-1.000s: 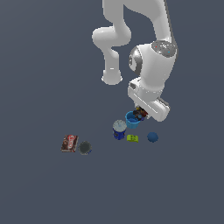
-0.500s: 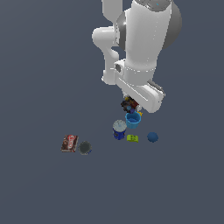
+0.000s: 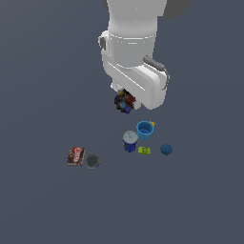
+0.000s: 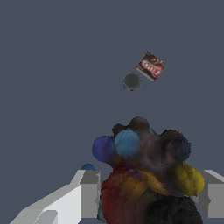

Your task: Pick up a designated object from a clutter of objects.

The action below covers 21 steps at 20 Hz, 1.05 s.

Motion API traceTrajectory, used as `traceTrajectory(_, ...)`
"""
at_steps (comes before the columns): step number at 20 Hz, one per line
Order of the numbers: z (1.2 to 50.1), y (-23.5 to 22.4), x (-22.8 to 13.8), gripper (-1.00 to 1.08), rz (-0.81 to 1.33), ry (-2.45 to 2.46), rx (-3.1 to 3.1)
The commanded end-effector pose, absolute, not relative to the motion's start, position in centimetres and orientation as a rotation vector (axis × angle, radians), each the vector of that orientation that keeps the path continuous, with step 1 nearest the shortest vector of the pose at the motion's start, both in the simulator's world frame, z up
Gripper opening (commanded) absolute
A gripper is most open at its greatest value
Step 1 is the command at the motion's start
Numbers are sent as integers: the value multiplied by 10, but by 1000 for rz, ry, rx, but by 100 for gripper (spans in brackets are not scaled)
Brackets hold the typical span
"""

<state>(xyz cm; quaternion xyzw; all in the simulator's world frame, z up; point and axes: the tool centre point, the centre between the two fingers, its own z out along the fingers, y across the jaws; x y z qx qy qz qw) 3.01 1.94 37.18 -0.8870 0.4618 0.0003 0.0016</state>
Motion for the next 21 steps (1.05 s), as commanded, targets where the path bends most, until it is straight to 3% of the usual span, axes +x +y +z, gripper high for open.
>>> traceTrajectory(1, 391, 7, 37, -100, 0, 1449, -2785)
traceTrajectory(10, 434, -21, 55, -100, 0, 1451, -2786)
traceTrajectory(21, 449, -31, 62, -100, 0, 1451, -2786)
